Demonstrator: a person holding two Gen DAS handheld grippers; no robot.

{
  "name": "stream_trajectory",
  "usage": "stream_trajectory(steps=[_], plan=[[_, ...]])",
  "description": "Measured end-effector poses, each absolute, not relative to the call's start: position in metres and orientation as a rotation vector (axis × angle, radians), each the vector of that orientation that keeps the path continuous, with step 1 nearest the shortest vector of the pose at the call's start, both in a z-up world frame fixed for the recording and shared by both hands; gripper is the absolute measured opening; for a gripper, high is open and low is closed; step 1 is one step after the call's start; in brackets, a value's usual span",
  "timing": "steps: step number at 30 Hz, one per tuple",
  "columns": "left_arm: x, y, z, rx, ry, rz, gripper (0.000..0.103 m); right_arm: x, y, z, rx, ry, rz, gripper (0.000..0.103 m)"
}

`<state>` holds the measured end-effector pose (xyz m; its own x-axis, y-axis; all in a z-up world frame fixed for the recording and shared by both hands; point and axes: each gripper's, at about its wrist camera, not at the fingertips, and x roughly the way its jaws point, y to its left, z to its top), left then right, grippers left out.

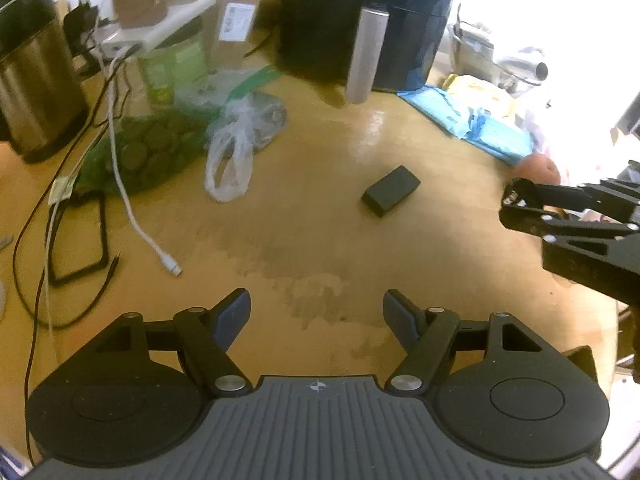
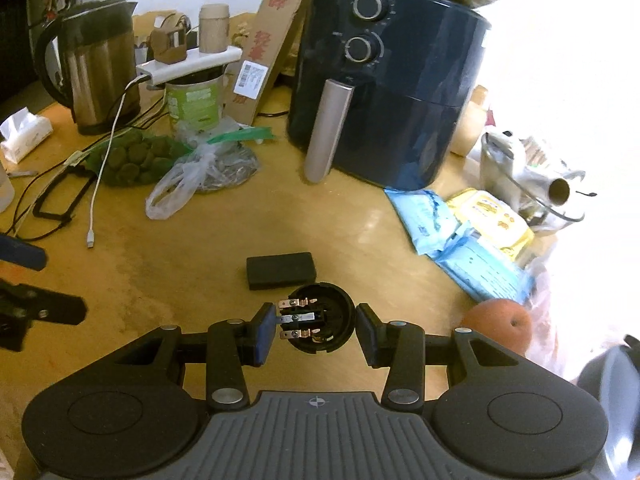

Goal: Organize rigid objects
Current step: 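Grasp the black round socket plug with the right gripper and lift it, then grasp the black rectangular block with the left gripper while the right gripper holds the plug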

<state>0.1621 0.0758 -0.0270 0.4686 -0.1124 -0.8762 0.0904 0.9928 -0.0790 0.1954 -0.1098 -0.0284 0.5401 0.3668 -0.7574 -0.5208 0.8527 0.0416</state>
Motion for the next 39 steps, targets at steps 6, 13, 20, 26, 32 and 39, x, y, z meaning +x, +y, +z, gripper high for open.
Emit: stream_trajectory(steps=[6, 13, 20, 26, 32, 39], plan=[[0.181, 0.066, -0.035, 0.027, 1.067, -0.163, 0.073, 0.191, -0.121, -0.025, -0.133, 0.879, 0.506, 0.046], [0.203, 0.045, -0.048, 0.113, 1.022, -0.23, 0.073, 0.189, -0.146, -0.028, 0.049, 0.963, 0.494, 0.046], [0.228, 0.02, -0.065, 0.205, 0.964, -0.307, 0.073, 0.184, -0.173, -0.033, 0.192, 1.021, 0.451, 0.046], [0.251, 0.004, -0.081, 0.241, 0.949, -0.368, 0.073, 0.178, -0.186, -0.034, 0.248, 1.045, 0.408, 0.046], [0.271, -0.006, -0.102, 0.261, 0.984, -0.406, 0.072, 0.172, -0.199, -0.034, 0.279, 1.053, 0.367, 0.046], [0.285, -0.018, -0.115, 0.275, 0.999, -0.434, 0.053, 0.163, -0.219, -0.034, 0.304, 1.057, 0.314, 0.046]])
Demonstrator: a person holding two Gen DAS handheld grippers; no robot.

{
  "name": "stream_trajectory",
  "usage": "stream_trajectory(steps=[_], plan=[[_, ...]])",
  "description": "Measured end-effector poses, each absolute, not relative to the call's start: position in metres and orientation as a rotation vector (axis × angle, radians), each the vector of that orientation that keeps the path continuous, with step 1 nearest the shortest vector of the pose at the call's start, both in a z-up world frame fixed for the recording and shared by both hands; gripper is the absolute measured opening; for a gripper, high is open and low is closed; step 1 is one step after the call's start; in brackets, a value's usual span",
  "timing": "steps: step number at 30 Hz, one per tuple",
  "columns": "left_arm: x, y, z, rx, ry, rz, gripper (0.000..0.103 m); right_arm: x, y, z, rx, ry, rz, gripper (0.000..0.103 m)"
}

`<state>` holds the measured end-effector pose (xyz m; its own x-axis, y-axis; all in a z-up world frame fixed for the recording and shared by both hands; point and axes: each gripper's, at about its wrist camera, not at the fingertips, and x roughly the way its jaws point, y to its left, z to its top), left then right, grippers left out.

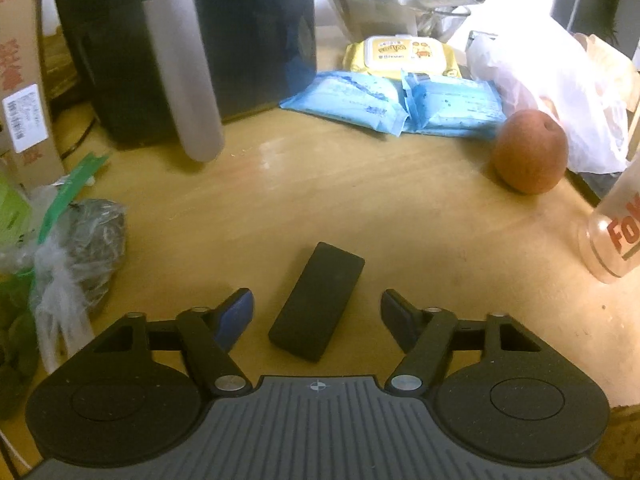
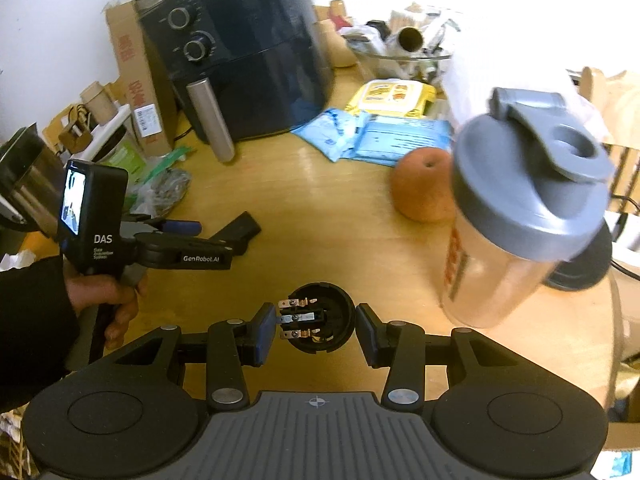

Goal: Organize rigid objects
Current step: 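Grasp the black rectangular block with the left gripper while the right gripper holds the plug, then carry the black block and the plug over the box with both grippers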

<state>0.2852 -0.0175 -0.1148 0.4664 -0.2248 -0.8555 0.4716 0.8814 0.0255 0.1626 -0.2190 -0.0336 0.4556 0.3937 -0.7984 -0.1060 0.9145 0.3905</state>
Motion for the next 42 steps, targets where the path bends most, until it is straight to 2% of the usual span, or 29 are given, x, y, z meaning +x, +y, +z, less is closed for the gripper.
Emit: stream_trajectory(steps=[1, 2, 11, 27, 42], plan=[[0.288, -0.019, -0.117, 0.277, 1.023, -0.442, 0.034, 0.162, -0.222, -0.034, 0.307, 1.058, 0.308, 0.046], [0.289, -0.019, -0.118, 0.281, 1.036, -0.441, 0.031, 0.161, -0.224, -0.034, 0.309, 1.058, 0.303, 0.046], [0.275, -0.012, -0.106, 0.256, 1.081, -0.438, 0.031, 0.155, -0.233, -0.035, 0.316, 1.068, 0.291, 0.046], [0.234, -0.006, -0.062, 0.213, 1.02, -0.41, 0.031, 0.153, -0.226, -0.04, 0.287, 1.08, 0.365, 0.046], [0.169, 0.016, -0.023, 0.131, 0.965, -0.371, 0.031, 0.141, -0.229, -0.069, 0.253, 1.137, 0.372, 0.046]])
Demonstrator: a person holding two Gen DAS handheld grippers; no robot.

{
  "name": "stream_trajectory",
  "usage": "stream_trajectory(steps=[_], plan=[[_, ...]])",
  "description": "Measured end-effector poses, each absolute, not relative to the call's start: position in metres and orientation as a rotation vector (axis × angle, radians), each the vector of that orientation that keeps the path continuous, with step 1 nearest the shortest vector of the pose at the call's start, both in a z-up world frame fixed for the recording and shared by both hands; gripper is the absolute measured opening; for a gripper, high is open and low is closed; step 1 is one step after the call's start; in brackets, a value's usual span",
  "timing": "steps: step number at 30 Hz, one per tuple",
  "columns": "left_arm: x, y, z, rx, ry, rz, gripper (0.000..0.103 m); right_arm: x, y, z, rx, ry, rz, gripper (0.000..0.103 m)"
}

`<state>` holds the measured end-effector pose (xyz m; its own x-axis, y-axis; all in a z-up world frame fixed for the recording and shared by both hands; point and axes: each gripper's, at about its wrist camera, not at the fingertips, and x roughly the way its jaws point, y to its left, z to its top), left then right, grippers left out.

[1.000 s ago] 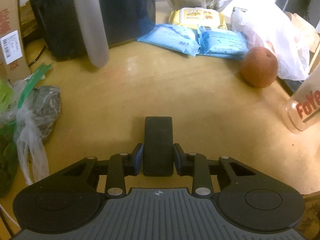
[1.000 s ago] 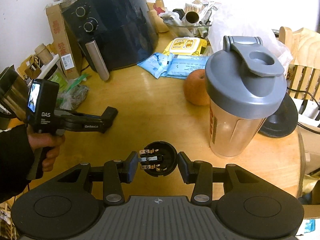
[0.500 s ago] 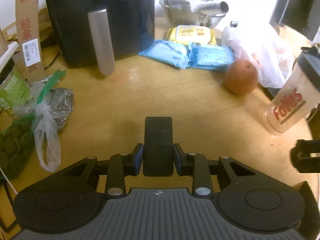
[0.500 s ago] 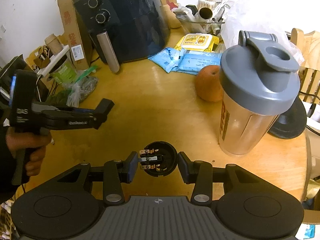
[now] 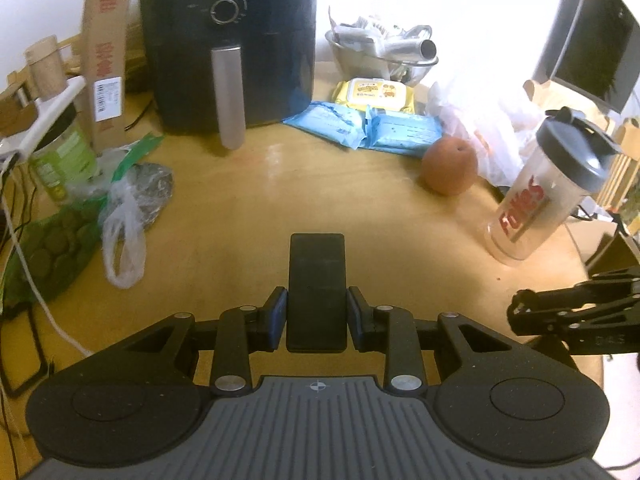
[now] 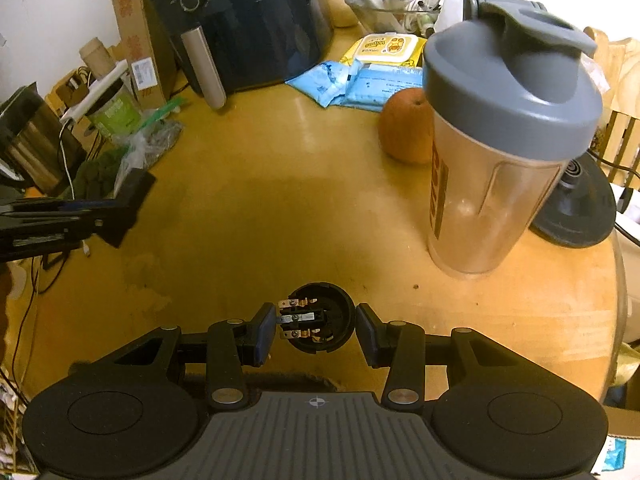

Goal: Organize rigid objects
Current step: 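Carry the black block and the plug over the box with both grippers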

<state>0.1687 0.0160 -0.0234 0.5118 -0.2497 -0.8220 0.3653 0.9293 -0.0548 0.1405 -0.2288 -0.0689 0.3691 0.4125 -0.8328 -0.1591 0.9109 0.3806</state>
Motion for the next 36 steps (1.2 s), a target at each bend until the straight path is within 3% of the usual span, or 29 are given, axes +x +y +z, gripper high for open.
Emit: stream_trajectory(steps=[36], plan=[[0.06, 0.009, 0.002, 0.013, 0.984, -0.292, 0.031, 0.104, -0.259, -0.034, 0.279, 1.021, 0.482, 0.046]])
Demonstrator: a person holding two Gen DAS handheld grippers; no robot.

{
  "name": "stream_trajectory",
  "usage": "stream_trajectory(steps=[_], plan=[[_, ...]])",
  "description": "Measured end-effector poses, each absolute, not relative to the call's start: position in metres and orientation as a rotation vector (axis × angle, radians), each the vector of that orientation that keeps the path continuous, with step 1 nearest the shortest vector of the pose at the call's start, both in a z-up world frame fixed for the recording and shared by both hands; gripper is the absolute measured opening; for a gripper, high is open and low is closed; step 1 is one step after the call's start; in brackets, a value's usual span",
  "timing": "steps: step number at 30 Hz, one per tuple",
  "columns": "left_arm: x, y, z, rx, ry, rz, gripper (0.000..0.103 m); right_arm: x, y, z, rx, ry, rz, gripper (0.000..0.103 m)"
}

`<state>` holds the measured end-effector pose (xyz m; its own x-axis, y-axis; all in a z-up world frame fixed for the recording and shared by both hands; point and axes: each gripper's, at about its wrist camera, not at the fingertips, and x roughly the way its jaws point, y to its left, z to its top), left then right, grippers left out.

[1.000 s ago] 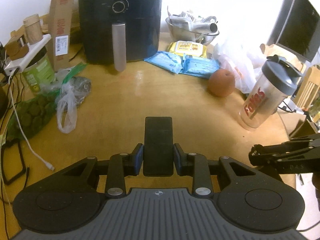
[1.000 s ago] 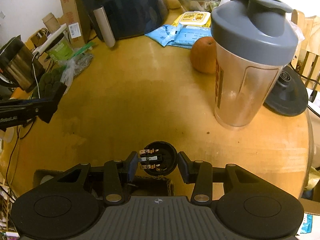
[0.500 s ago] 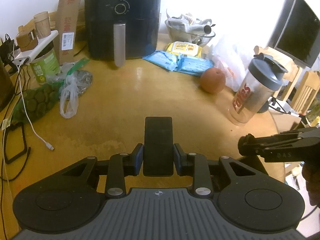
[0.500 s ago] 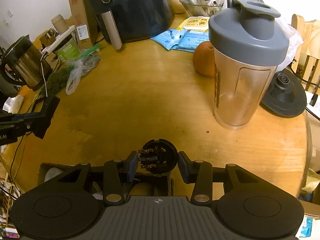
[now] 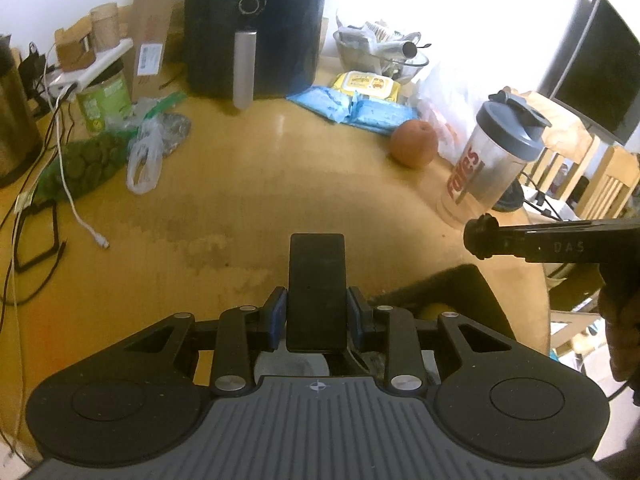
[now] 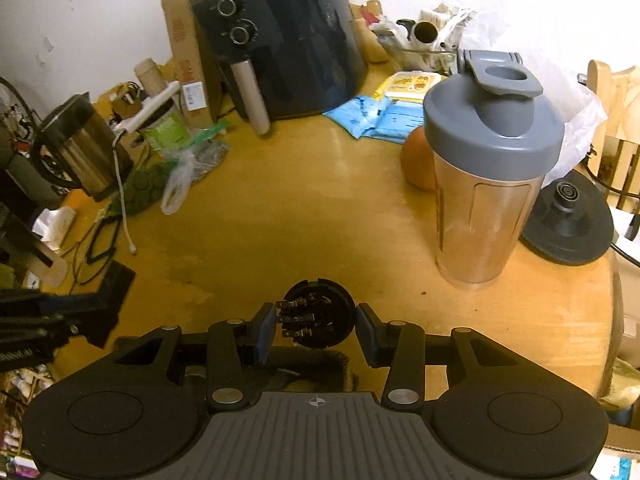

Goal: Organize rigid objects
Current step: 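Carry the black block and the plug over the box with both grippers, then open both grippers to drop the block and plug into the box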

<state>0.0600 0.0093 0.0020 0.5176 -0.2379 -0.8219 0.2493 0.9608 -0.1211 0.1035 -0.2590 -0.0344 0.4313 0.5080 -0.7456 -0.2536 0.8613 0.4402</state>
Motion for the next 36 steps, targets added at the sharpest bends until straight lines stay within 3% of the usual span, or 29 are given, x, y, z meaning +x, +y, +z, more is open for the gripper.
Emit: stream_trajectory(steps=[13, 14, 16, 17, 36], plan=[[0.035, -0.006, 0.006, -0.094, 1.005, -0.363, 0.032, 0.081, -0.263, -0.028, 0.291, 1.028, 0.541, 0.046], [0.033, -0.008, 0.008, -0.096, 0.994, -0.367, 0.035, 0.08, -0.264, -0.028, 0.291, 1.027, 0.543, 0.046], [0.03, -0.013, 0.009, -0.073, 0.989, -0.338, 0.061, 0.078, -0.265, -0.026, 0.289, 1.024, 0.548, 0.046], [0.028, -0.014, 0.01, -0.06, 0.982, -0.323, 0.065, 0.078, -0.266, -0.026, 0.289, 1.024, 0.55, 0.046], [-0.006, -0.007, -0.001, -0.038, 1.05, -0.183, 0.065, 0.055, -0.262, -0.018, 0.271, 1.023, 0.603, 0.046]])
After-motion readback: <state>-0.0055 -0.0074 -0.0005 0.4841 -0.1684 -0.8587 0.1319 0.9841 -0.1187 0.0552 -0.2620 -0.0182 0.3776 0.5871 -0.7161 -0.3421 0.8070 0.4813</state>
